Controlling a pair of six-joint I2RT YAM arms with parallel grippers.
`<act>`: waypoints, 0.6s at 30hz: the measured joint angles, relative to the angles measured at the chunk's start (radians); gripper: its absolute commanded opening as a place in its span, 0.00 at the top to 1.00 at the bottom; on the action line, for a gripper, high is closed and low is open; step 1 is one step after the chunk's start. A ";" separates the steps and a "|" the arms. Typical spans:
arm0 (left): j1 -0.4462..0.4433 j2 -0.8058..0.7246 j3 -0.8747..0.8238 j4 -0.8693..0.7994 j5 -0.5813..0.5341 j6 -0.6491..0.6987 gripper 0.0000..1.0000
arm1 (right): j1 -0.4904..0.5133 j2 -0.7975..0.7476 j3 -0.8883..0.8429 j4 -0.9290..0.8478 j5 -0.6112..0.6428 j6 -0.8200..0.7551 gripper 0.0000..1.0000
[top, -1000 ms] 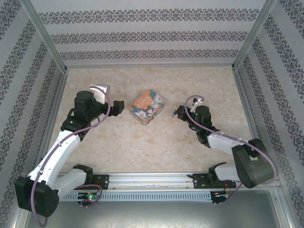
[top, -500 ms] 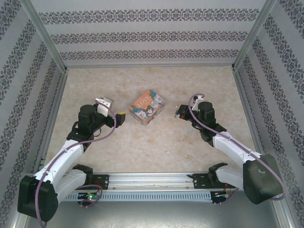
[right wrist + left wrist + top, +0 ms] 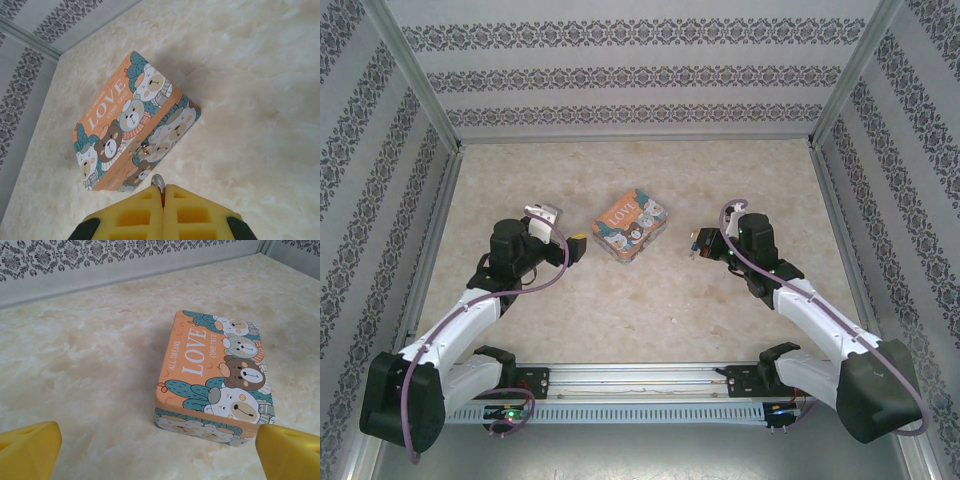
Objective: Unlock a padlock with a key
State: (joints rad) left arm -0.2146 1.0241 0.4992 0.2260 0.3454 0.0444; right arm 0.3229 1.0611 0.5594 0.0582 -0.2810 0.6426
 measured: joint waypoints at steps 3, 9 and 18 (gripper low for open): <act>0.000 0.005 0.000 0.000 0.002 0.000 0.01 | 0.000 -0.019 0.024 -0.068 -0.012 -0.019 1.00; 0.000 0.011 0.000 0.000 0.002 0.000 0.01 | 0.000 -0.038 0.070 -0.192 -0.051 -0.042 1.00; 0.000 0.017 0.000 0.000 0.005 0.001 0.01 | 0.068 -0.037 0.142 -0.400 -0.103 -0.079 1.00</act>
State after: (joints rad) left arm -0.2150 1.0412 0.4992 0.2260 0.3508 0.0456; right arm 0.3904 1.0237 0.7010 -0.3416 -0.3843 0.5632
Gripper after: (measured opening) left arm 0.993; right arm 0.043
